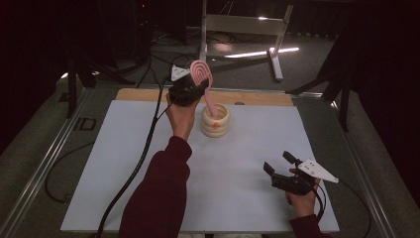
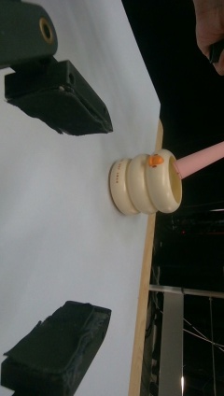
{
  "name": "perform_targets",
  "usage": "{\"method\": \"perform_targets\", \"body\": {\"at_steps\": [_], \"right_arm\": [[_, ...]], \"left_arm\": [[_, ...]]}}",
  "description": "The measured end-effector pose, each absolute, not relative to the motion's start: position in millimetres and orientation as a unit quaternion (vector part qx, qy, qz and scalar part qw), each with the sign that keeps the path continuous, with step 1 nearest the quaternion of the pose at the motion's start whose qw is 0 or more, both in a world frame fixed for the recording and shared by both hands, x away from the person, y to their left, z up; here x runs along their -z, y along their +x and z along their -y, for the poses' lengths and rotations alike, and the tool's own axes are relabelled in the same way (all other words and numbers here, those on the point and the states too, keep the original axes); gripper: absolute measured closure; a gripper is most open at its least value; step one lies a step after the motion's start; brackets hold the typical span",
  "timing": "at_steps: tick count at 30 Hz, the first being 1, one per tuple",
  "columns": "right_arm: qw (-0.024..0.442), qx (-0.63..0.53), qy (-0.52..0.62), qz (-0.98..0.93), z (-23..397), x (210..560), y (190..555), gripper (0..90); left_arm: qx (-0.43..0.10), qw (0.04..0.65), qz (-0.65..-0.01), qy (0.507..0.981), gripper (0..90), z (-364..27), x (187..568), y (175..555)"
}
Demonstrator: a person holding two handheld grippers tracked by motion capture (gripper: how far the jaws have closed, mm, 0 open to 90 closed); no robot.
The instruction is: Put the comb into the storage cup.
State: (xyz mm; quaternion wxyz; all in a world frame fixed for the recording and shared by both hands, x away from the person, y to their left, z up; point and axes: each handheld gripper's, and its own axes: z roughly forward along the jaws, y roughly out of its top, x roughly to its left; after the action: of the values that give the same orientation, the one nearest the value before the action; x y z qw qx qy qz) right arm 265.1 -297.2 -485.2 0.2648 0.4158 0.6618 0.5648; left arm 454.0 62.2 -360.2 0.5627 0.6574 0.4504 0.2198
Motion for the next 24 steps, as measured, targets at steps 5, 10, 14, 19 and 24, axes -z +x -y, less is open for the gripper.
{"method": "perform_targets", "body": {"at_steps": [5, 10, 14, 19, 24], "right_arm": [[0.265, -0.564, 0.416, -0.662, 297.3, 485.3, 265.0, 9.8], [0.265, -0.564, 0.415, -0.663, 296.8, 485.6, 265.0, 9.8], [0.263, -0.565, 0.414, -0.663, 296.5, 485.9, 265.2, 9.8], [0.262, -0.566, 0.414, -0.663, 296.3, 486.1, 265.2, 9.8], [0.262, -0.564, 0.415, -0.664, 295.5, 486.4, 265.2, 9.8]], "left_arm": [[-0.219, 0.562, -0.451, 0.658, 64.1, -61.4, 361.8, 454.6], [-0.219, 0.560, -0.451, 0.659, 64.1, -60.4, 363.1, 455.1], [-0.219, 0.559, -0.451, 0.661, 64.1, -60.2, 364.4, 455.7], [-0.217, 0.557, -0.451, 0.663, 64.1, -59.5, 367.0, 456.4], [-0.215, 0.555, -0.451, 0.665, 64.1, -58.5, 368.6, 457.0]]}}
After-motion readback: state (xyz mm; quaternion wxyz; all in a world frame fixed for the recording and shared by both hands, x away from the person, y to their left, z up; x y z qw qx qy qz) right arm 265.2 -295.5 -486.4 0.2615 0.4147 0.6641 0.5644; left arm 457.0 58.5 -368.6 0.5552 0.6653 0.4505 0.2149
